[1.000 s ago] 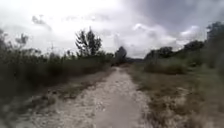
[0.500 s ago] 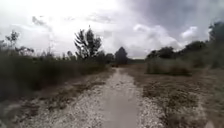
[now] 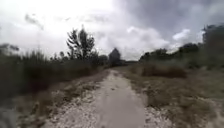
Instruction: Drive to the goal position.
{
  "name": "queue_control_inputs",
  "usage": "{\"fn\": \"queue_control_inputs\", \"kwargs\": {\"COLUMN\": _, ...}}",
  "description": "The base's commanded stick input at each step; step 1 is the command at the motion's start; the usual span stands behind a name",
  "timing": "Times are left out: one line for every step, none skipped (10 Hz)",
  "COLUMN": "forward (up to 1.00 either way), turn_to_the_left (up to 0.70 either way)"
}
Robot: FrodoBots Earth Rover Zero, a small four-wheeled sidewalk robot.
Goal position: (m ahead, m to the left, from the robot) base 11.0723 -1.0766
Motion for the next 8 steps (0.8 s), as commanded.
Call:
{"fn": "queue_control_inputs", "kwargs": {"forward": 0.7, "turn_to_the_left": 0.0}}
{"fn": "queue_control_inputs", "kwargs": {"forward": 0.7, "turn_to_the_left": 0.0}}
{"fn": "queue_control_inputs", "kwargs": {"forward": 0.7, "turn_to_the_left": 0.0}}
{"fn": "queue_control_inputs", "kwargs": {"forward": 0.7, "turn_to_the_left": 0.0}}
{"fn": "queue_control_inputs", "kwargs": {"forward": 0.7, "turn_to_the_left": 0.0}}
{"fn": "queue_control_inputs", "kwargs": {"forward": 0.7, "turn_to_the_left": 0.0}}
{"fn": "queue_control_inputs", "kwargs": {"forward": 0.7, "turn_to_the_left": 0.0}}
{"fn": "queue_control_inputs", "kwargs": {"forward": 0.7, "turn_to_the_left": 0.0}}
